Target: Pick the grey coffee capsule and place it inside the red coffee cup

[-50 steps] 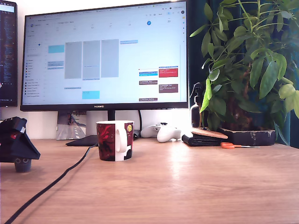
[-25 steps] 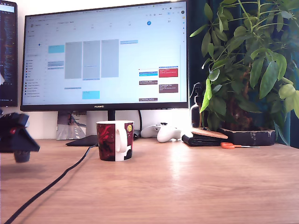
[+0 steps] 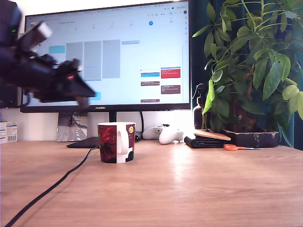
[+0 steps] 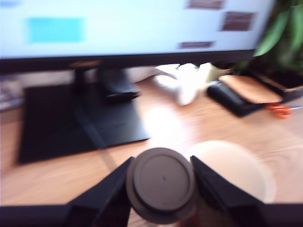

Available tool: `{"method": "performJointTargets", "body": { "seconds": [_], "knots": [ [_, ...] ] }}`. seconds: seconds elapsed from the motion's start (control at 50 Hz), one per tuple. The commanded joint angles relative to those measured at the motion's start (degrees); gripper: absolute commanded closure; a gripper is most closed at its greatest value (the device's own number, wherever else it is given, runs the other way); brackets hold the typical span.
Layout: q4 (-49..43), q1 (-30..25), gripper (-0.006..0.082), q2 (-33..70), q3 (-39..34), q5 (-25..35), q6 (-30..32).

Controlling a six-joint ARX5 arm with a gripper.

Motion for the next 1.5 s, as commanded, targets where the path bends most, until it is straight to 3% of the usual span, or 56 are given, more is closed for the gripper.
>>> {"method": "performJointTargets", "body": {
  "seconds": [0.0, 0.4, 0.46, 0.58, 0.68, 1.22, 1.48],
  "knots": [
    [0.1, -1.8, 0.0712, 0.6, 0.7, -0.9, 0.9],
    [0.3, -5.1, 0.0697, 2.4, 0.9, -2.6, 1.6],
    [1.4, -5.1, 0.0607, 3.6, 1.0, -2.3, 1.6],
    [2.6, -5.6, 0.0308, 5.9, 1.8, -1.6, 1.6],
    [2.3, -6.0, 0.0203, 7.6, 3.2, 0.3, 1.6],
    [2.0, -6.3, 0.0210, 6.7, 5.8, 1.2, 3.1],
    [-4.4, -3.2, 0.0210, 0.3, 6.1, 1.0, 4.0]
  ]
}}
